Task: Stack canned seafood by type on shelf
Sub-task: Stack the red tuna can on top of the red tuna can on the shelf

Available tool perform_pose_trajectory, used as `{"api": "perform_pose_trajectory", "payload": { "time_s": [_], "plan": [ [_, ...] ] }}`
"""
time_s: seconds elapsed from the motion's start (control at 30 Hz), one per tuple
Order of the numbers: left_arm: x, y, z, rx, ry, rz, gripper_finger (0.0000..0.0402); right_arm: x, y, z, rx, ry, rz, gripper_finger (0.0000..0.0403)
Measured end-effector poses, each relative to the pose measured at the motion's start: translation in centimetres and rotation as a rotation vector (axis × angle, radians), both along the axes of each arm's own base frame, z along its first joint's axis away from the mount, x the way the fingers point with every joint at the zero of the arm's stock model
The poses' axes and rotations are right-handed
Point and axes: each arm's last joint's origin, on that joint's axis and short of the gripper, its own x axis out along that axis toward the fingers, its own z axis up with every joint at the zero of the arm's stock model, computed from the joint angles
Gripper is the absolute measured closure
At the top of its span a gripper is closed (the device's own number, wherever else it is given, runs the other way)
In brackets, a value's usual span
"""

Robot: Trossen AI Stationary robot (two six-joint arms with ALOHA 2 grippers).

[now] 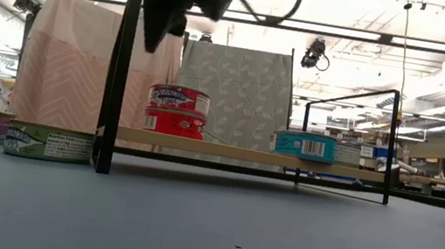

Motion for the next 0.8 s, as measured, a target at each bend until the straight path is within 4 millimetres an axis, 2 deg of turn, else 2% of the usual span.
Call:
{"api": "perform_pose_trajectory", "payload": {
  "time_s": [0.2,0.3,0.5,0.8],
  "plan": [
    [1.3,0.7,-1.8,0.006,-0.111,0.017,0.0401,-0.3,0.3,0.4,-0.003,-0.040,0.007,0.0396],
    [1.2,0.9,-2.1,0.007,-0.105,0.040,0.0401,-0.5,0.3,0.4,0.002,-0.041,0.008,0.0396],
    [0.4,1.4,-2.2,0.002,-0.025,0.034,0.0401,-0.7,0.5,0.4,0.001,-0.043,0.021,0.0396],
    [0.6,1.8,-2.1,0.007,-0.046,0.045,0.0401,-0.9,0.8,0.5,-0.014,-0.060,0.040,0.0396]
  ]
}}
